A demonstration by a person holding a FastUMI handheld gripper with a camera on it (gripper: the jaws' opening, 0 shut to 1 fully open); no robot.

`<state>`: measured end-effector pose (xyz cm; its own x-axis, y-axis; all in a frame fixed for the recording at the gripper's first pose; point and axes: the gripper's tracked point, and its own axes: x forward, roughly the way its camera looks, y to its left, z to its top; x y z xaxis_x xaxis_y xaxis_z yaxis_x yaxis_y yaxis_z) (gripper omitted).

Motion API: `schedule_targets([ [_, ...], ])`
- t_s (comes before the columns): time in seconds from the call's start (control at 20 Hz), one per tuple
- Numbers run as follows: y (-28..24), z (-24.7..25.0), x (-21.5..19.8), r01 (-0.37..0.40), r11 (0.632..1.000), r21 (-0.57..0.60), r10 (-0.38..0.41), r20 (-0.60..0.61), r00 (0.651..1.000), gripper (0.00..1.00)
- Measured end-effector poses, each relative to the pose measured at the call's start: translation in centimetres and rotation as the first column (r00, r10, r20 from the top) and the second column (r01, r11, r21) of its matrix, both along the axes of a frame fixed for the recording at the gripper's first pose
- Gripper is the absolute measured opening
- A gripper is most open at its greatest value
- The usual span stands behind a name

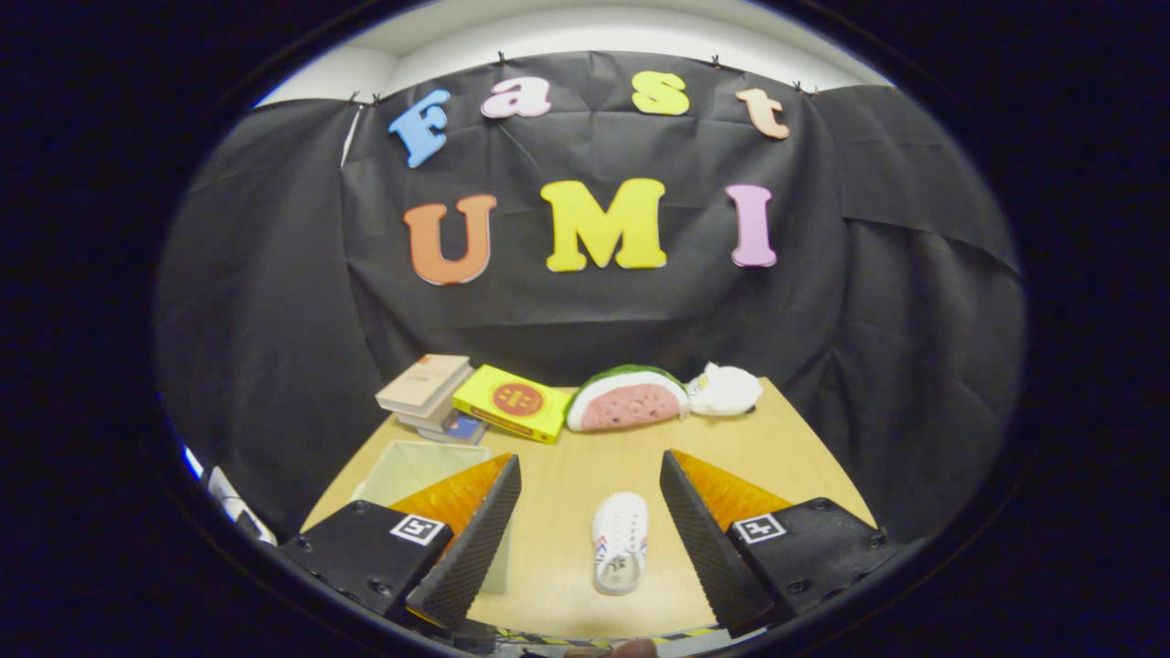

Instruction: Open the storage box then place both shoes into the box .Put the left shoe in first, then the right shoe, with the right side of both shoes facing outward in a uniform manner.

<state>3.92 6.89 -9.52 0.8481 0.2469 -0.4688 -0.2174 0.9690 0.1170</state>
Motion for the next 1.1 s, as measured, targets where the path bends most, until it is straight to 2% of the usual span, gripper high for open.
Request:
schedule_targets([
  [0.1,-1.1,-4.6,0.9,-0.007,1.000,-0.031,0.004,-0.105,0.994,0.99],
  [0.3,-1.7,-12.9,2.7,-0.051,0.998,-0.033,0.037,-0.331,0.943,0.99],
  [0.55,-1.5,-20.7,4.4,-0.124,0.991,-0.042,0.079,-0.566,0.821,1.00],
  [0.7,-1.2,-24.1,6.5,-0.126,0.992,-0.020,0.083,-0.650,0.755,0.99],
  [1.0,-0.5,-27.7,8.8,-0.136,0.991,0.003,0.102,-0.675,0.731,0.93],
  [1.1,-0.2,-28.4,9.2,-0.132,0.991,0.024,0.113,-0.678,0.727,0.84],
])
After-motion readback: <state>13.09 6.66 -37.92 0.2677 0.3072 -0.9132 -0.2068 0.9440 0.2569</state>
